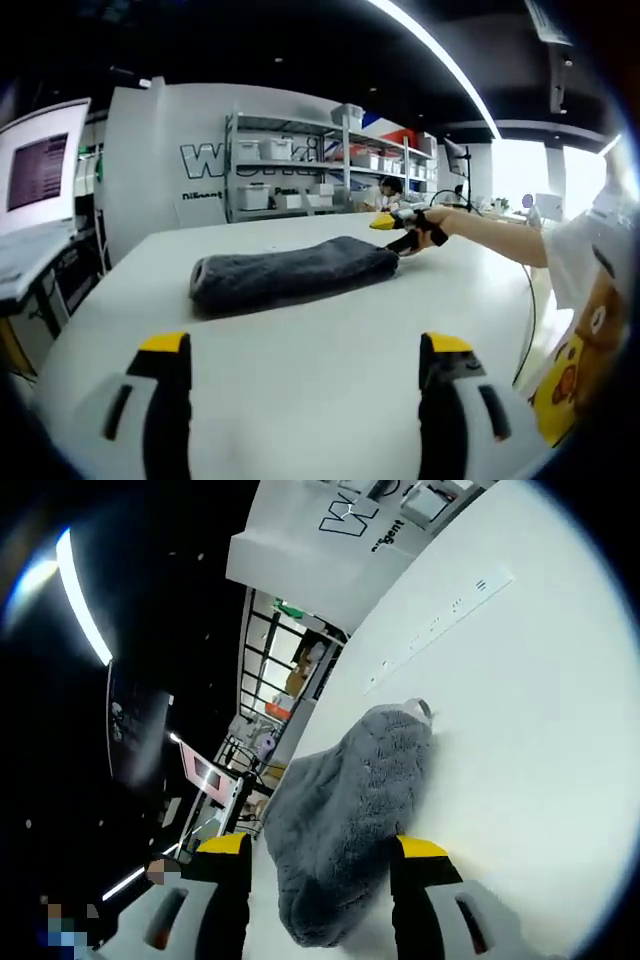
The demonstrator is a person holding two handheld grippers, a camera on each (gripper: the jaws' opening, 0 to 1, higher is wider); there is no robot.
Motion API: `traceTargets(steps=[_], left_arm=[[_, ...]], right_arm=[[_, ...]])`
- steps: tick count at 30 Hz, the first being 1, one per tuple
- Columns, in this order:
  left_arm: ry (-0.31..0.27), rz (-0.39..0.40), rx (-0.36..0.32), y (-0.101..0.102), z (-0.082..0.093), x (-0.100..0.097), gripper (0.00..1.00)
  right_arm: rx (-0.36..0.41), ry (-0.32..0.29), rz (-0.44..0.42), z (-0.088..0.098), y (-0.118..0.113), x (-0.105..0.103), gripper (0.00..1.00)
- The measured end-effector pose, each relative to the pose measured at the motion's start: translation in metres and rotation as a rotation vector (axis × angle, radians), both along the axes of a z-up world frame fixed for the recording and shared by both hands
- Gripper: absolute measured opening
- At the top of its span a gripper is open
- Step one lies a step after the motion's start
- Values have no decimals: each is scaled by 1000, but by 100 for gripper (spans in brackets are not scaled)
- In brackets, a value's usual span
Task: Fold the towel on the table until its edges align and the towel forms a compact rectangular stack.
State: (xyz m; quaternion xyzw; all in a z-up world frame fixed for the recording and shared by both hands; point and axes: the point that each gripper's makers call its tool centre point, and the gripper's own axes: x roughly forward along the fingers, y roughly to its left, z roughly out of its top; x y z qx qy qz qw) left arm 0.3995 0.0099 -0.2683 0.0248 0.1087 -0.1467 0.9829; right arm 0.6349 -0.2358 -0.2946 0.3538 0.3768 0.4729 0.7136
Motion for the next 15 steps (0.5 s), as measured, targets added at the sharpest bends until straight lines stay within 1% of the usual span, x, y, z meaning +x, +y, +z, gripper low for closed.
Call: traceTargets(steps=[2,3,5,11,15], left_arm=[[2,1,-1,0,-1,0,99],[3,2,-1,0,-1,0,99],[3,4,-1,1,-1,-1,99],[1,5,-5,2,-2,-2,99],[-3,6,-8,3,-1,-4,99]], right_arm=[[3,8,2,-1,0,4,55],[0,9,-1,-1,-1,5,53],[-22,4,-2,-5,0,1,49],[-52,-3,-5,-12,-1,5,38],[-81,-13,-7,-16,-2,14,32]])
